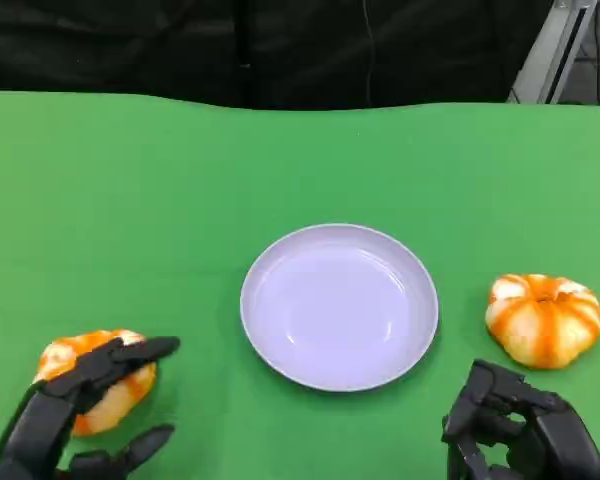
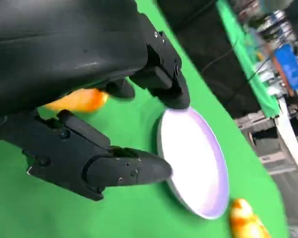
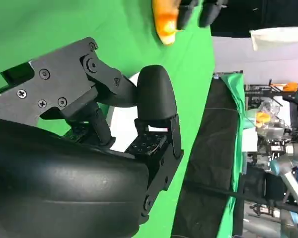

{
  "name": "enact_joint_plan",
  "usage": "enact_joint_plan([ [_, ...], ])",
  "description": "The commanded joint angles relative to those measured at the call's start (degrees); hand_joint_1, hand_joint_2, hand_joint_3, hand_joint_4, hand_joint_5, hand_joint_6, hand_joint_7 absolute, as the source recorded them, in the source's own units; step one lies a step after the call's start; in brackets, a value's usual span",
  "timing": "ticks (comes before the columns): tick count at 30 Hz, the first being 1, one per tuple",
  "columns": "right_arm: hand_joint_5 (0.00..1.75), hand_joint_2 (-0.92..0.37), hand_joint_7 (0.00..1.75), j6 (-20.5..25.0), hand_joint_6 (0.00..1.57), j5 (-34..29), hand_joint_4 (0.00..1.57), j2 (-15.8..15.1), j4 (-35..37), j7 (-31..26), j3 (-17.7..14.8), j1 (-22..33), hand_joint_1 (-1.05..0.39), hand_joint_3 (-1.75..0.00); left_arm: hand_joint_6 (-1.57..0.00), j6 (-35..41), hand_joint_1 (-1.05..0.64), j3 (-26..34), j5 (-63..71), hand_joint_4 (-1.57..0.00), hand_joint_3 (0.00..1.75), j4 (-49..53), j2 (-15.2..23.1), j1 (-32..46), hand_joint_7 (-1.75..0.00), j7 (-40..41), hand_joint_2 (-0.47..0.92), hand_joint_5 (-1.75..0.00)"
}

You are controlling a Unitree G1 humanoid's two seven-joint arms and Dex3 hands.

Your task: Grasp the bread from the table and place it into the plate.

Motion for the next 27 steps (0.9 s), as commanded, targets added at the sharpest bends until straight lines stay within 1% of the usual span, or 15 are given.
enact_joint_plan([
  [1, 1.75, -0.68, 1.52, -0.07, 0.74, 0.22, 0.78, -0.58, -0.5, -0.02, -0.23, 0.29, -0.14, -0.96, -0.31, -3.94, -0.81, -0.38, 5.09, -0.02, 0.4, 1.99, 2.21, 0.2, 0.0, 5.4, 0.92, -0.01],
  [4, 1.75, -0.68, 1.51, -0.16, 0.74, 0.3, 0.78, -0.43, -0.52, 0.02, -0.1, 0.32, -0.13, -0.97, -0.27, -5.13, -0.83, -0.73, 10.27, 0.0, 0.41, 1.53, 3.45, 0.52, 0.0, 9.84, 0.92, 0.0],
  [7, 1.75, -0.69, 1.51, -0.45, 0.74, 0.57, 0.78, -0.48, -0.17, 0.31, -0.17, 0.1, -0.13, -0.97, -0.26, -5.92, -0.86, -1.08, 19.68, 0.0, 0.43, 0.82, 5.27, 0.37, 0.0, 17.62, 0.92, 0.0],
  [10, 1.75, -0.69, 1.51, -0.48, 0.74, 0.6, 0.77, -0.46, -0.13, 0.39, -0.21, 0.07, -0.13, -0.97, -0.26, -5.96, -0.86, -2.0, 21.76, 0.0, 0.43, 1.09, 6.02, 0.29, 0.0, 20.67, 0.92, 0.0],
  [12, 1.75, -0.68, 1.51, -1.04, 0.74, 0.93, 0.77, -0.35, 0.56, 0.65, -0.37, -0.31, -0.13, -0.98, -0.29, -1.68, -0.9, -3.28, 33.96, 0.0, 0.38, -0.89, 9.47, -0.95, -0.01, 28.49, 0.92, 0.0],
  [14, 1.75, -0.68, 1.51, -1.32, 0.74, 1.08, 0.77, -0.28, 0.9, 0.8, -0.47, -0.49, -0.13, -0.98, -0.3, 0.7, -0.91, -4.4, 39.88, 0.0, 0.34, -1.69, 11.18, -1.49, -0.02, 33.04, 0.92, 0.0],
  [16, 1.75, -0.68, 1.5, -1.59, 0.74, 1.05, 0.77, -0.36, 1.12, 0.86, -0.53, -0.53, -0.14, -0.98, -0.29, 6.04, -0.93, -6.14, 42.76, 0.0, 0.33, -2.24, 13.05, -3.28, -0.01, 30.54, 0.92, 0.0],
  [18, 1.75, -0.68, 1.5, -1.78, 0.74, 1.05, 0.77, -0.4, 1.29, 0.88, -0.56, -0.57, -0.15, -0.98, -0.27, 9.36, -0.94, -7.63, 43.79, 0.0, 0.33, -2.76, 14.3, -4.12, 0.0, 29.48, 0.92, 0.0],
  [27, 1.75, -0.68, 1.5, -1.93, 0.74, 1.06, 0.77, -0.39, 1.43, 0.92, -0.58, -0.61, -0.15, -0.99, -0.27, 12.96, -0.95, -11.34, 41.77, 0.0, 0.34, -3.79, 16.64, -4.12, 0.0, 30.91, 0.92, 0.0],
])
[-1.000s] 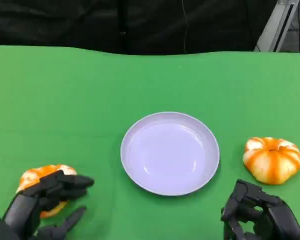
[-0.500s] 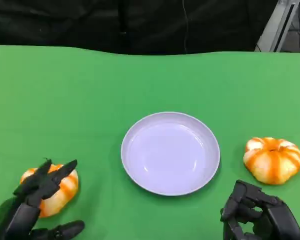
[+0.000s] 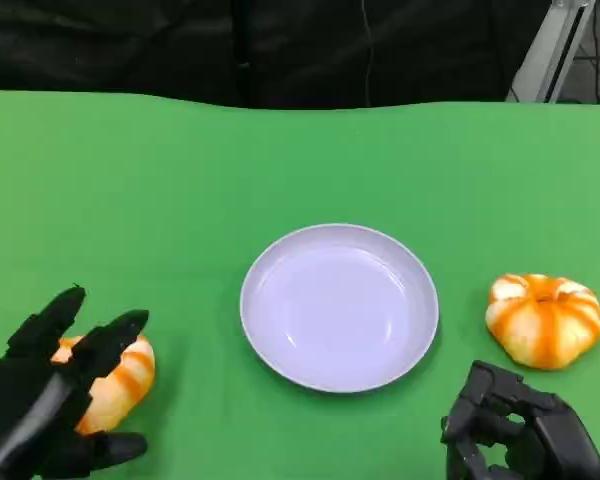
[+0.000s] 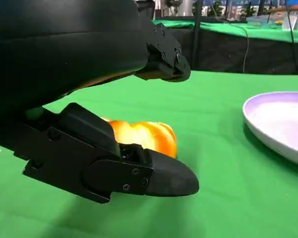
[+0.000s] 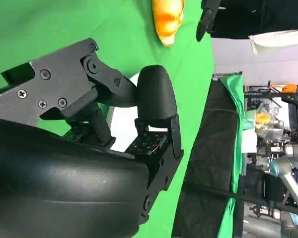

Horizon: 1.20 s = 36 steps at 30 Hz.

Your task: Grasp the bread from the table and place it into the plate.

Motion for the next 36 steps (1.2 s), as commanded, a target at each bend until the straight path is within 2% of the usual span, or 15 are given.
enact_joint_plan([
  [1, 1.75, -0.68, 1.5, -0.76, 0.74, 0.51, 0.77, -0.47, 0.11, 0.04, -0.48, -0.09, -0.15, -0.99, -0.27, 1.21, -0.95, -1.04, -1.21, 0.0, 0.34, -0.66, 2.1, 0.01, 0.0, 0.65, 0.92, 0.0],
  [4, 1.75, -0.68, 1.5, 0.09, 0.74, 0.26, 0.77, -0.49, -0.64, -0.28, -0.41, 0.25, -0.13, -0.99, -0.32, 3.38, -0.92, -2.7, -0.83, -0.07, 0.28, 3.78, 3.26, -4.13, -0.02, -1.4, 0.92, -0.02],
  [9, 1.75, -0.68, 1.51, 0.48, 0.74, -0.04, 0.78, -0.59, -1.0, -0.62, -0.34, 0.44, -0.13, -1.0, -0.31, 5.23, -0.95, -5.05, -1.9, -0.06, 0.28, 7.6, 4.4, -7.38, 0.0, -2.3, 0.92, -0.01],
  [12, 1.75, -0.68, 1.51, 1.01, 0.74, -0.22, 0.77, -0.56, -2.01, -0.88, -0.12, 0.82, -0.14, -0.99, -0.32, 7.08, -0.92, -8.73, -1.41, -0.08, 0.29, 23.98, 2.11, -15.35, -0.01, -0.47, 0.92, -0.02],
  [17, 1.75, -0.68, 1.52, 0.64, 0.74, -0.05, 0.77, -0.5, -1.81, -0.74, 0.04, 0.68, -0.12, -0.99, -0.34, 6.79, -0.91, -12.0, -2.7, -0.1, 0.31, 32.4, 1.88, -19.51, -0.01, 2.32, 0.92, -0.02],
  [36, 1.75, -0.69, 1.52, 0.45, 0.74, -0.02, 0.78, -0.42, -1.73, -0.78, 0.05, 0.41, -0.12, -0.99, -0.37, 5.4, -0.88, -16.88, -7.08, -0.14, 0.31, 36.64, 2.66, -21.38, -0.01, 4.22, 0.92, -0.02],
])
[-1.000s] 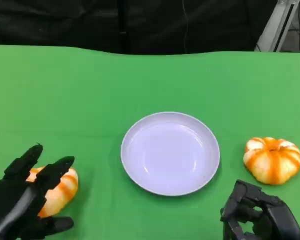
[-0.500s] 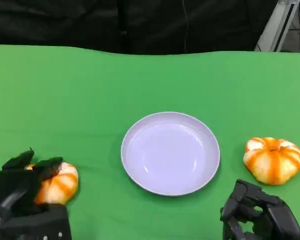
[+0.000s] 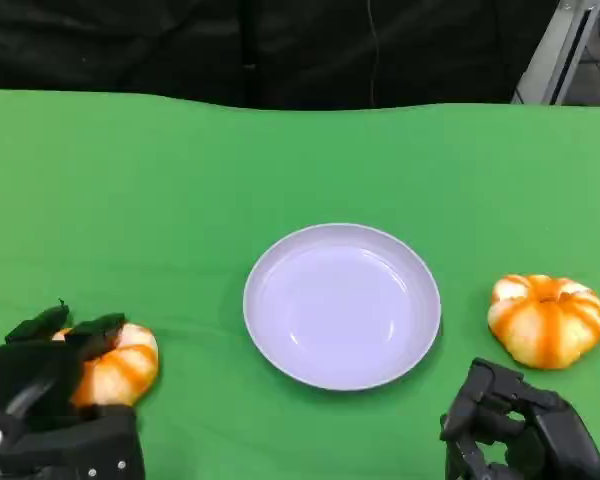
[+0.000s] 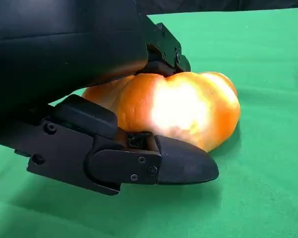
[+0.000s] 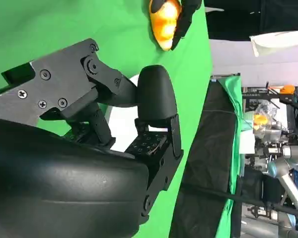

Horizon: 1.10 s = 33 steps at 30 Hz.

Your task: Grasp the bread from the table and place it into the plate.

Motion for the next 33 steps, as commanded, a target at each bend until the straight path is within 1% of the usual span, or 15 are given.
enact_joint_plan([
  [1, 1.75, -0.69, 1.52, -0.66, 0.74, 0.14, 0.78, -0.44, -0.25, -0.03, -0.24, -0.03, -0.12, -0.99, -0.39, 0.45, -0.82, -0.73, -0.83, -0.17, 0.29, 1.25, 1.04, 0.51, -0.02, -0.22, 0.92, -0.03],
  [3, 1.75, -0.69, 1.52, -0.5, 0.74, 0.04, 0.77, -0.44, -0.31, -0.15, -0.26, -0.03, -0.12, -0.99, -0.4, 0.46, -0.79, -0.61, -1.54, -0.18, 0.28, 0.7, 0.98, 0.69, -0.02, -0.64, 0.92, -0.03],
  [4, 1.75, -0.69, 1.52, -0.34, 0.74, 0.0, 0.77, -0.43, -0.38, -0.23, -0.26, -0.02, -0.12, -0.99, -0.49, 0.56, -0.58, -0.52, -1.94, -0.42, 0.29, 0.35, 0.93, 0.8, -0.04, -0.85, 0.92, -0.09],
  [6, 1.75, -0.69, 1.52, -0.18, 0.74, -0.05, 0.78, -0.43, -0.46, -0.31, -0.26, -0.01, -0.13, -0.99, -0.55, 0.72, -0.45, -0.56, -2.51, -0.56, 0.3, -0.06, 0.93, 0.92, -0.04, -1.05, 0.92, -0.11],
  [12, 1.75, -0.69, 1.51, -0.18, 0.74, -0.04, 0.78, -0.44, -0.46, -0.33, -0.25, -0.01, -0.13, -0.99, -0.57, 0.91, -0.42, -0.86, -2.85, -0.6, 0.3, -0.27, 1.06, 0.96, -0.03, -1.07, 0.92, -0.09],
  [13, 1.75, -0.69, 1.51, -0.46, 0.75, 0.0, 0.78, -0.49, -0.21, -0.21, -0.28, -0.13, -0.13, -0.99, -0.57, -0.14, -0.42, 0.34, -3.72, -0.61, 0.3, -0.71, 0.28, 1.34, -0.03, 2.13, 0.92, -0.09],
  [14, 1.75, -0.69, 1.51, -0.68, 0.74, 0.04, 0.78, -0.53, -0.03, -0.12, -0.3, -0.21, -0.13, -0.99, -0.58, -0.93, -0.23, 1.2, -4.41, -0.62, 0.26, -1.02, -0.3, 1.63, -0.98, 4.57, 0.92, -1.04],
  [15, 1.75, -0.69, 1.51, -0.82, 0.74, 0.07, 0.78, -0.55, 0.1, -0.05, -0.32, -0.27, -0.13, -0.99, -0.55, -1.52, -0.16, 1.71, -4.91, -0.61, 0.25, -1.15, -0.66, 1.79, -1.35, 6.33, 0.92, -1.38],
  [16, 1.75, -0.69, 1.51, -0.72, 0.74, 0.08, 0.78, -0.54, 0.08, -0.08, -0.34, -0.3, -0.13, -0.98, -0.52, -1.56, -0.12, 2.24, -5.42, -0.6, 0.25, -1.68, -0.92, 1.9, -1.59, 7.39, 0.92, -1.6],
  [17, 1.75, -0.68, 1.51, -0.6, 0.75, 0.08, 0.78, -0.52, 0.02, -0.12, -0.35, -0.3, -0.13, -0.98, -0.5, -1.41, -0.11, 2.41, -5.62, -0.59, 0.26, -1.97, -0.98, 1.92, -1.66, 7.65, 0.92, -1.67],
  [20, 1.75, -0.68, 1.51, -0.48, 0.75, 0.09, 0.78, -0.51, -0.03, -0.16, -0.35, -0.31, -0.13, -0.98, -0.46, -1.21, -0.1, 2.63, -5.77, -0.58, 0.27, -2.36, -1.08, 2.0, -1.74, 8.0, 0.92, -1.74],
  [23, 1.75, -0.68, 1.51, -0.45, 0.75, 0.31, 0.78, -0.58, -0.1, -0.01, -0.43, -0.21, -0.13, -0.98, -0.47, -0.48, -0.08, 3.0, -5.35, -0.58, 0.27, -5.67, -0.41, 2.59, -1.75, 8.36, 0.92, -1.75],
  [27, 1.75, -0.68, 1.5, -0.44, 0.75, 0.34, 0.78, -0.58, -0.11, 0.03, -0.45, -0.2, -0.12, -0.98, -0.47, 0.17, -0.08, 3.13, -5.32, -0.58, 0.27, -6.9, -0.31, 3.04, -1.75, 8.1, 0.92, -1.75],
  [30, 1.75, -0.68, 1.5, -0.65, 0.75, 0.31, 0.78, -0.68, -0.09, 0.11, -0.48, -0.16, -0.13, -0.98, -0.47, 3.42, -0.06, 5.26, -5.36, -0.59, 0.25, -12.47, -0.43, 3.84, -1.75, 9.49, 0.92, -1.75],
  [33, 1.75, -0.68, 1.51, -0.68, 0.75, 0.31, 0.78, -0.69, -0.08, 0.15, -0.49, -0.16, -0.14, -0.98, -0.47, 4.73, -0.05, 5.92, -5.24, -0.6, 0.24, -14.54, -0.6, 4.52, -1.75, 9.26, 0.92, -1.75],
])
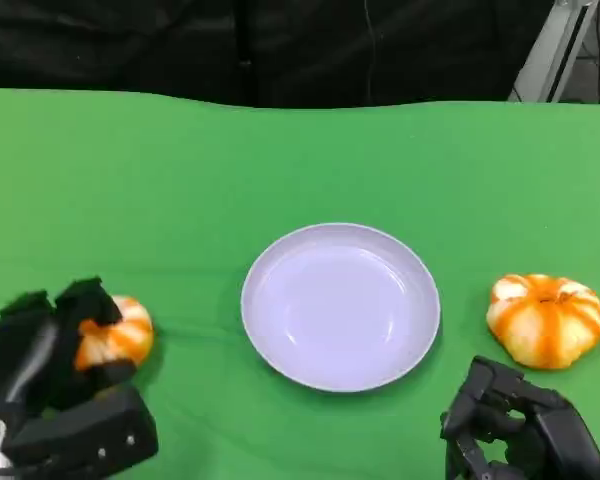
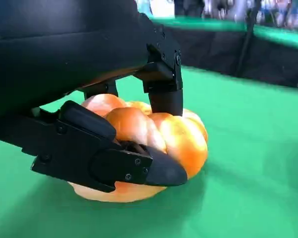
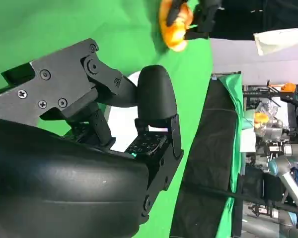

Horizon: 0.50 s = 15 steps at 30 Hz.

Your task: Grasp the bread from the table and place it into the plate.

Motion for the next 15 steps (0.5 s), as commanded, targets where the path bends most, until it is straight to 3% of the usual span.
enact_joint_plan([
  [1, 1.75, -0.68, 1.51, -0.6, 0.75, 0.28, 0.78, -0.67, -0.09, 0.14, -0.41, 0.06, -0.14, -0.98, -0.47, 1.84, -0.05, 1.56, -0.03, -0.6, 0.24, -3.01, 0.94, 1.09, -1.75, 0.76, 0.92, -1.75],
  [15, 1.75, -0.68, 1.52, -0.59, 0.74, 0.26, 0.78, -0.64, -0.08, 0.19, -0.45, 0.06, -0.14, -0.98, -0.47, 2.47, -0.05, 1.8, 0.14, -0.61, 0.24, -3.88, 0.82, 1.47, -1.75, 0.39, 0.92, -1.75],
])
